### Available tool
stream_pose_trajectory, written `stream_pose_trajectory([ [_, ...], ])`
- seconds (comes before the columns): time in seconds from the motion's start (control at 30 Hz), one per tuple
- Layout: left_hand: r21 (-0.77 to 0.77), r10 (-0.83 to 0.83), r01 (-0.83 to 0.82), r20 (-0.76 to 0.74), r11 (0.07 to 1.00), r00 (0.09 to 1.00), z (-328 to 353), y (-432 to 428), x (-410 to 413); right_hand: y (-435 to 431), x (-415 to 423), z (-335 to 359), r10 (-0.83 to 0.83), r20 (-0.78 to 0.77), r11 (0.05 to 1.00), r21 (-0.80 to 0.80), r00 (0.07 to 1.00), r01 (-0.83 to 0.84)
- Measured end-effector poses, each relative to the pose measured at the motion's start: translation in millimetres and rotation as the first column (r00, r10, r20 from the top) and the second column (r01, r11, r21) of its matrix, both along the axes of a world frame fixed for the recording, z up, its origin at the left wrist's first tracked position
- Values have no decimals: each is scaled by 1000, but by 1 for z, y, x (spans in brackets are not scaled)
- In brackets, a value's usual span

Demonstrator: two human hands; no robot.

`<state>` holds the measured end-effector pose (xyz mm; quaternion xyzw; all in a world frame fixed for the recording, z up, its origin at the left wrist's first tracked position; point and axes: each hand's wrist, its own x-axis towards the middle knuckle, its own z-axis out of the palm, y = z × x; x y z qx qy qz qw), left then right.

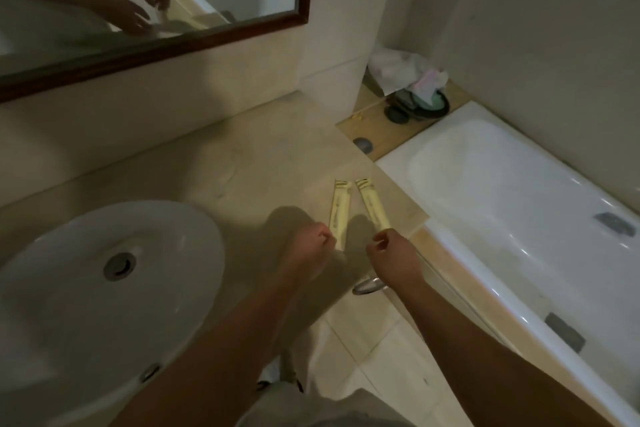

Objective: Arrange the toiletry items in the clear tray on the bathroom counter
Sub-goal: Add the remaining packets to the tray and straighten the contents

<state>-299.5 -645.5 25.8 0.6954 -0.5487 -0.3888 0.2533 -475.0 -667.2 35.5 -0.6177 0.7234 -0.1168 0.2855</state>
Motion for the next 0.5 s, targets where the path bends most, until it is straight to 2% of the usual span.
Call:
stream_pose_trajectory([
  [0.07, 57, -11, 10, 19, 998, 1000, -5, -21, -5, -26, -7, -5, -3, -8, 1000, 6, 1000, 3],
  [0.17, 73, -7, -9, 224, 997, 974, -15, -38, -11, -53, -12, -13, 9, -58, 997, 76, 998, -5],
  [0.23, 76, 14, -39, 307, 996, 952, -17, -47, -19, -69, -15, -21, 26, -82, 995, 100, 996, -18],
  [0.37, 124, 92, -163, 443, 979, 892, -24, -67, -39, -101, -19, -30, 67, -183, 998, 28, 981, -63],
  [0.43, 165, 105, -212, 495, 963, 862, -30, -74, -51, -114, -17, -35, 153, -233, 988, 62, 960, -142],
  [0.5, 264, 124, -278, 480, 924, 868, -31, -80, -61, -122, -13, -40, 278, -203, 957, 143, 939, -253],
])
